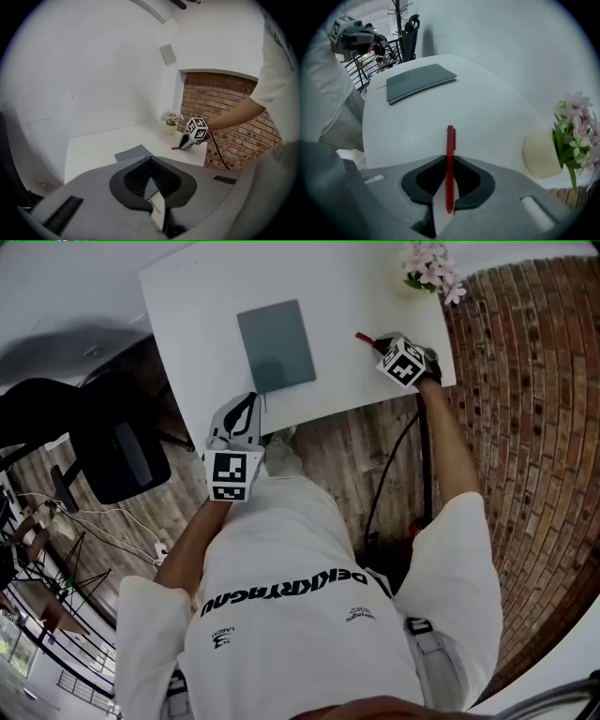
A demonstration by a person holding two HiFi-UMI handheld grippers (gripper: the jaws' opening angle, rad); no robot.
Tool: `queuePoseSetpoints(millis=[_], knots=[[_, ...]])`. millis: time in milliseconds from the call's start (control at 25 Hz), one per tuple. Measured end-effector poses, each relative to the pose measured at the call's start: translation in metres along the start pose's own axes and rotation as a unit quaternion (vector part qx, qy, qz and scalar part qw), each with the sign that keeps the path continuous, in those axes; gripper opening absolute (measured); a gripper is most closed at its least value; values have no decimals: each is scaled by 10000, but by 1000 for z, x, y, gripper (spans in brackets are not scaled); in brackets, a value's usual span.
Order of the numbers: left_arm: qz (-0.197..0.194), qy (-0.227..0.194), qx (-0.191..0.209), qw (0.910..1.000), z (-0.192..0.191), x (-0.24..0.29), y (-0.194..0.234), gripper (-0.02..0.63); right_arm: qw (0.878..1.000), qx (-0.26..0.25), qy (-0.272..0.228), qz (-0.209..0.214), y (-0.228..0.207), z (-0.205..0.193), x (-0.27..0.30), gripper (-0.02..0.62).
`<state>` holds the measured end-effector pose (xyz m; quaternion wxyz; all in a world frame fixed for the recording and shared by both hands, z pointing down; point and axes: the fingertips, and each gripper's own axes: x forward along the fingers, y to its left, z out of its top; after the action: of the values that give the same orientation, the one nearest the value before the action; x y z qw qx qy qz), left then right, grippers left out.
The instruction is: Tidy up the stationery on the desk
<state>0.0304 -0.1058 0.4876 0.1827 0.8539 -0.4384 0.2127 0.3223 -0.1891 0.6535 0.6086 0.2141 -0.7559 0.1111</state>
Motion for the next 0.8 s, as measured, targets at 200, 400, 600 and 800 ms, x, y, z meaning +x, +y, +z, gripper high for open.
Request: queuePoseSetpoints(millis=[200,400,600,800], knots=[[-14,-86,18,10000,5,-6,0,-2,9984,456,-229,225,10,15,-14,51],[-41,-146,-65,9999,9,-11,0,-2,9654,2233,-1110,759,15,55,-35,51],[-45,-196,66,9998,14,-20,-2,-2,9449,2906,-1267,814,26,79,-38,51],[63,-227,25,9997,14,-29,6,-2,9131,3702,-1477,860,31,98,-33,51]])
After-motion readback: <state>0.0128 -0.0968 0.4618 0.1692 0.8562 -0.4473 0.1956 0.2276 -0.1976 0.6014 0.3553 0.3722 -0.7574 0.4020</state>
